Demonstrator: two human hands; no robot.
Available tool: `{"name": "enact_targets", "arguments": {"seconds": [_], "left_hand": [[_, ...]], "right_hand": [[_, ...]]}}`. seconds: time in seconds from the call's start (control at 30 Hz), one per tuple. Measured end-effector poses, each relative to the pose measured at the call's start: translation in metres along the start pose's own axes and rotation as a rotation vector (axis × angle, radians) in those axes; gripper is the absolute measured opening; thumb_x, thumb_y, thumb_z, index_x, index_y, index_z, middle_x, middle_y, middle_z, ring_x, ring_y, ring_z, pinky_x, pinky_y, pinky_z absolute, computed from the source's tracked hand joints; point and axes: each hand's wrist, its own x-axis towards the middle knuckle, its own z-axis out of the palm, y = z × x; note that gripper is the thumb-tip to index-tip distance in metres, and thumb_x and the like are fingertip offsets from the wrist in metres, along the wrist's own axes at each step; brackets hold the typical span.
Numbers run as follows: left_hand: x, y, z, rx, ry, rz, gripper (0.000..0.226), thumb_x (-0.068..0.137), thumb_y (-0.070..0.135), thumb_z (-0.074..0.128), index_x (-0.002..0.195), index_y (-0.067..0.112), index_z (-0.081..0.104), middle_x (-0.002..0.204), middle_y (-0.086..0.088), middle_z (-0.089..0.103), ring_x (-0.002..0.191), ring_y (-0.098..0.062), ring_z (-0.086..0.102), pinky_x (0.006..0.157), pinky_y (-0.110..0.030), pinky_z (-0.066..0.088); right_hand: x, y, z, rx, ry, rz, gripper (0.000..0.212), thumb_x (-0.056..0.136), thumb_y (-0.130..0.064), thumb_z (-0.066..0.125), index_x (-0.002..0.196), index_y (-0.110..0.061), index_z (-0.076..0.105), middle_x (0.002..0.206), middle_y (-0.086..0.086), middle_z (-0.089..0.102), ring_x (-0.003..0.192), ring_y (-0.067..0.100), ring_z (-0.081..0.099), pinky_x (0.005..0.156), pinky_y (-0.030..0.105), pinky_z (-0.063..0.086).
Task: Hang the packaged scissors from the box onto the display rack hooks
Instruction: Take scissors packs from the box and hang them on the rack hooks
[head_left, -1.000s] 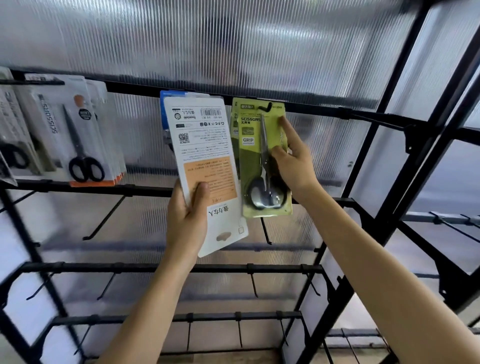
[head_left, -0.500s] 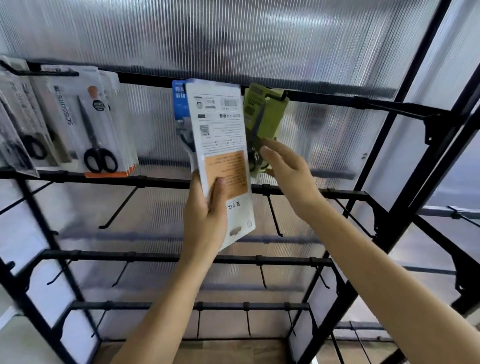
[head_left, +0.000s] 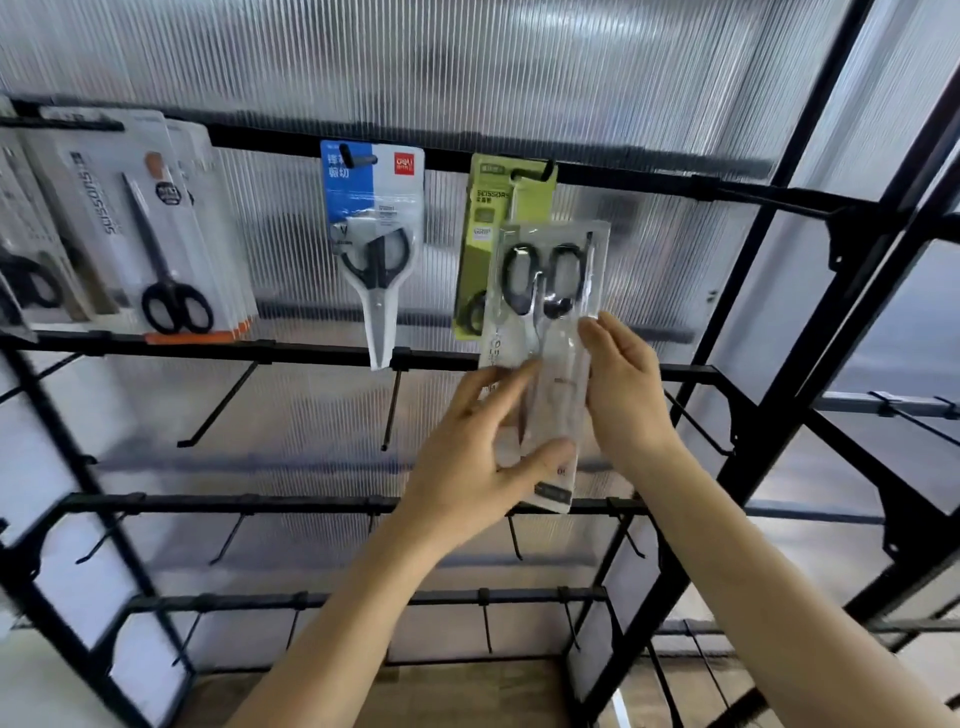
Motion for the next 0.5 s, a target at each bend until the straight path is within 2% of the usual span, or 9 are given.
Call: {"name": "enact_targets", "arguments": {"seconds": [0.03,0.07,0.13,0.17,0.23,0.3,0.4,0.47,0.5], "left_hand": [[-0.001,-0.001,-0.002,-0.075,0.068,-0.021,0.067,0.078,0.071,0.043,0.132,0.032,0.038,0.116,0.02,0.044,0.089,0.003,0.054,0.078,-0.015,0.052],[-0.002,-0.003,-0.003,-0.11,0.167,-0.047,0.06,0.079,0.066,0.047,0.127,0.03,0.042,0.112,0.024,0.044,0.087,0.002,0.054,0.076,-0.016,0.052],[-0.003,-0.003,-0.007,-0.126,0.338,-0.14,0.05,0.081,0.055,0.051,0.123,0.029,0.046,0.109,0.023,0.046,0.084,0.001,0.052,0.07,-0.017,0.051],[-0.003,-0.002,-0.01,-0.188,0.356,-0.227,0.048,0.081,0.054,0.052,0.121,0.03,0.046,0.109,0.02,0.049,0.084,0.0,0.053,0.067,-0.017,0.051],[-0.002,0.0,-0.014,-0.454,0.206,-0.453,0.034,0.082,0.048,0.051,0.111,0.031,0.052,0.105,0.009,0.06,0.084,-0.003,0.059,0.065,-0.021,0.05],[-0.001,0.0,-0.017,-0.642,0.005,-0.59,0.02,0.087,0.038,0.049,0.098,0.028,0.061,0.095,-0.003,0.068,0.086,-0.017,0.064,0.069,-0.031,0.049],[-0.003,-0.003,-0.019,-0.65,-0.054,-0.581,0.02,0.081,0.038,0.051,0.091,0.026,0.064,0.086,-0.007,0.068,0.079,-0.02,0.064,0.07,-0.032,0.048],[-0.001,-0.005,-0.028,-0.52,-0.062,-0.533,0.018,0.082,0.035,0.054,0.093,0.026,0.064,0.083,0.001,0.067,0.073,-0.008,0.065,0.062,-0.022,0.049],[0.002,-0.008,-0.036,-0.388,-0.081,-0.5,0.017,0.085,0.031,0.056,0.097,0.025,0.064,0.082,0.006,0.067,0.071,-0.005,0.065,0.058,-0.019,0.049]], "right_hand": [[0.002,0.002,-0.005,0.047,-0.001,0.019,0.023,0.098,-0.014,0.041,0.088,-0.004,0.059,0.071,0.004,0.065,0.065,0.016,0.06,0.058,0.028,0.047],[0.004,0.004,-0.009,0.136,-0.018,0.051,0.021,0.098,-0.015,0.042,0.089,-0.009,0.06,0.072,-0.004,0.066,0.067,0.009,0.061,0.062,0.022,0.049],[0.004,0.004,-0.012,0.343,-0.028,0.12,0.021,0.097,-0.012,0.041,0.087,-0.011,0.059,0.07,-0.007,0.066,0.066,0.005,0.062,0.064,0.019,0.052],[0.003,0.005,-0.013,0.407,-0.035,0.136,0.024,0.098,-0.01,0.039,0.083,-0.011,0.059,0.066,-0.007,0.066,0.061,0.004,0.063,0.061,0.018,0.053],[0.001,0.004,-0.013,0.501,-0.056,0.16,0.027,0.099,-0.009,0.036,0.086,-0.011,0.059,0.065,-0.006,0.066,0.058,0.003,0.063,0.061,0.017,0.055],[0.0,0.006,-0.012,0.561,-0.06,0.192,0.026,0.099,-0.01,0.034,0.095,-0.009,0.06,0.074,-0.003,0.067,0.063,0.006,0.064,0.066,0.02,0.056],[0.001,0.009,-0.009,0.513,-0.047,0.186,0.025,0.098,-0.008,0.035,0.114,-0.011,0.055,0.096,0.001,0.064,0.081,0.011,0.061,0.072,0.021,0.055],[0.002,0.012,-0.009,0.203,0.028,0.04,0.045,0.094,-0.004,0.045,0.136,-0.018,0.036,0.128,0.002,0.051,0.107,0.014,0.053,0.079,0.017,0.053],[0.002,0.011,-0.009,-0.041,0.078,-0.102,0.065,0.09,-0.005,0.053,0.144,-0.02,0.02,0.145,0.002,0.034,0.125,0.014,0.04,0.095,0.02,0.046]]}}
